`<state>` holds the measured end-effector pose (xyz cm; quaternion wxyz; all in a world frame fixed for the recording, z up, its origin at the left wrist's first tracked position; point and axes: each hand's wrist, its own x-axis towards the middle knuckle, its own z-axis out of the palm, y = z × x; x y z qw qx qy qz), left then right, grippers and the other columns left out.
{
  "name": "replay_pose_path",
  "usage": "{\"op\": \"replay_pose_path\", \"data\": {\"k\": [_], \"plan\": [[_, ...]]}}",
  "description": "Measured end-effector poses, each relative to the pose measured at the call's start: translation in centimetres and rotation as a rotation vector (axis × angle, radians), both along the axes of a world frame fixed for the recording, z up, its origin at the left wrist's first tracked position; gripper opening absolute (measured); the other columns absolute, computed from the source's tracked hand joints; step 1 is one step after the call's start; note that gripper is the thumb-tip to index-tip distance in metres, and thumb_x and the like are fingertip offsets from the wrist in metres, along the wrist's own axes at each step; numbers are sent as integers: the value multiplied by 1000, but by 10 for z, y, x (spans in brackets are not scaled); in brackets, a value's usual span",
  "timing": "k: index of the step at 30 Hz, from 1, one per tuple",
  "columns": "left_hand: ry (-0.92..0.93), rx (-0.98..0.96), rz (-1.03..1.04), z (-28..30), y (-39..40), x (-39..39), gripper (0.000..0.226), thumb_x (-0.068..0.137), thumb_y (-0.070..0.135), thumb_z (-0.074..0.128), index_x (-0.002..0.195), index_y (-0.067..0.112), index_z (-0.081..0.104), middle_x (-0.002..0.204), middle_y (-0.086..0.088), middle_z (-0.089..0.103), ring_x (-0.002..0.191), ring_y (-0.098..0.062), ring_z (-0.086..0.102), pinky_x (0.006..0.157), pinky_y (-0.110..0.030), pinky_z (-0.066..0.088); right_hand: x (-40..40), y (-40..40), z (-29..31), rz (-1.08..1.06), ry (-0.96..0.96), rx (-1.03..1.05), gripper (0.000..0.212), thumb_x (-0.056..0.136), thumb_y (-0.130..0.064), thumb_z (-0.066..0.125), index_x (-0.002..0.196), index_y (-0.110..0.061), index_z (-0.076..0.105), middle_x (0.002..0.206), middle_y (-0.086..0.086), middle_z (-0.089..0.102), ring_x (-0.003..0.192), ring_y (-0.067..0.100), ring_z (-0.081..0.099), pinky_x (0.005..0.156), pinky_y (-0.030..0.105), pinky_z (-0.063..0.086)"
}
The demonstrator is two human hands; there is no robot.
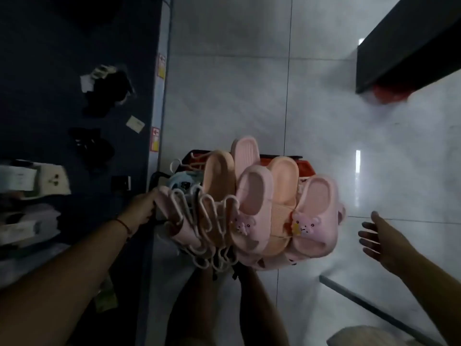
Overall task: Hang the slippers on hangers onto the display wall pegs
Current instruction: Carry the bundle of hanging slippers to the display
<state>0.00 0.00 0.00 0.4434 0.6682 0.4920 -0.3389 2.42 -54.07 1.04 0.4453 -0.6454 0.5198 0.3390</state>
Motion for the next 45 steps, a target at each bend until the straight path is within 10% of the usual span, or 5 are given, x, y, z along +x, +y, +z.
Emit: {"op": "replay_pose_path", "data": {"k": [10, 21, 31, 33, 45], "plan": [[119, -230, 430, -82, 29, -22, 88, 88, 84, 28, 127, 15, 65, 123, -16, 70, 117, -32, 61, 96, -47, 48, -41, -24, -157, -197, 60, 259, 99, 83, -85, 45, 156, -20, 30, 147, 27, 39, 134, 36, 45, 121, 62, -6], [161, -439, 512, -105, 29, 6, 78, 91, 76, 38, 124, 11, 67, 122, -22, 70, 112, -37, 64, 92, -46, 46, -18, 7, -111, -296, -140, 1040, 52, 107, -10, 0, 153, 10, 15, 155, 39, 19, 145, 51, 22, 119, 58, 13], [51, -482, 495, -102, 16, 23, 53, 98, 52, 47, 122, 11, 70, 122, -15, 71, 104, -30, 70, 92, -45, 47, 1, 9, -121, -227, -17, 724, 22, 93, -19, 61, 82, -10, 78, 81, 14, 71, 68, 24, 71, 56, 36, 59], [57, -456, 494, -98, 16, 23, 49, 98, 50, 48, 114, 12, 75, 118, -16, 73, 101, -30, 70, 91, -45, 47, 2, 9, -120, -118, -21, 730, 59, 15, -23, 85, 73, -15, 80, 76, 11, 72, 64, 21, 71, 54, 33, 59], [76, -415, 468, -5, 17, 29, 62, 96, 61, 45, 126, 11, 66, 126, -19, 69, 119, -34, 59, 106, -49, 40, 31, 15, -24, 35, -21, 559, 90, 53, -56, 93, 127, -9, 68, 138, 25, 57, 134, 45, 47, 115, 66, 28]]}}
